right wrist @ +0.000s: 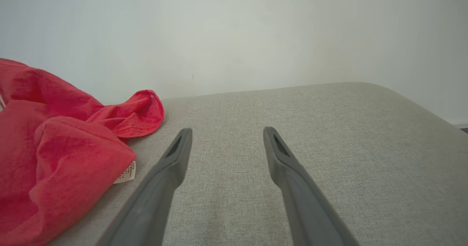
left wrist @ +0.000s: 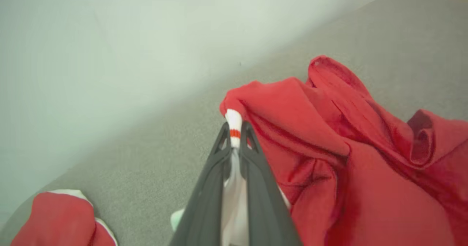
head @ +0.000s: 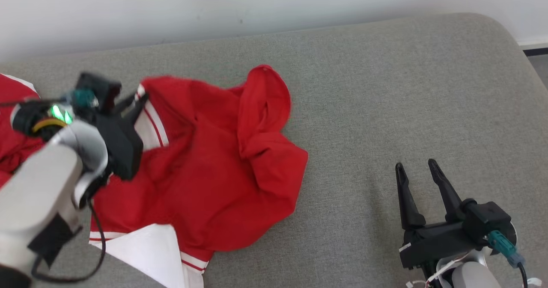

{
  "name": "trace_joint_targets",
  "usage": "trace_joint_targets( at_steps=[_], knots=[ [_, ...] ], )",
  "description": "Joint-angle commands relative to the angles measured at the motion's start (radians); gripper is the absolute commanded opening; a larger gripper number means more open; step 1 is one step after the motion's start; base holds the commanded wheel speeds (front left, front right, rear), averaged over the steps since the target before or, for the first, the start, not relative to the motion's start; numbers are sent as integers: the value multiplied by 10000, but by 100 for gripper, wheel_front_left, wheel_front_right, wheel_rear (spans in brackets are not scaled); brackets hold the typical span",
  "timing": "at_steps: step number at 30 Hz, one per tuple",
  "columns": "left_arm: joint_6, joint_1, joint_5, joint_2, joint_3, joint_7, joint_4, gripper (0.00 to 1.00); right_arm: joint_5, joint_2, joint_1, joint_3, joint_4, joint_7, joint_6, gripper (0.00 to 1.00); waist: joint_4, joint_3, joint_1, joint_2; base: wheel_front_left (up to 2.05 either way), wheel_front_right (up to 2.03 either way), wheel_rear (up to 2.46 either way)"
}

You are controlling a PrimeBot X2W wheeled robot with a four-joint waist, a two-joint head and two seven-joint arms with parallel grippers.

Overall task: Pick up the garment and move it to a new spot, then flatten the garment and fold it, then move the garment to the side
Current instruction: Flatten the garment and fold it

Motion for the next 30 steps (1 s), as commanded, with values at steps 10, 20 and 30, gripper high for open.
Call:
trace_joint_targets(
  at_steps=[10, 20, 30],
  knots=[
    [30, -2190, 851, -154, 25, -2006, 1624, 0, -108, 76, -279, -75, -94, -5, -22, 100, -372, 441, 0, -1, 0, 0, 0],
    [30, -2078, 790, -473, -373, -2870, 3042, 100, -178, 199, -83, -229, -4, -5, -22, 100, -376, 304, 0, -1, 0, 0, 0],
    [626, -660, 264, -384, 1114, -3984, 1975, 100, -174, 137, 347, -497, -125, -5, -23, 100, 486, -703, 0, -1, 0, 0, 0]
  ],
)
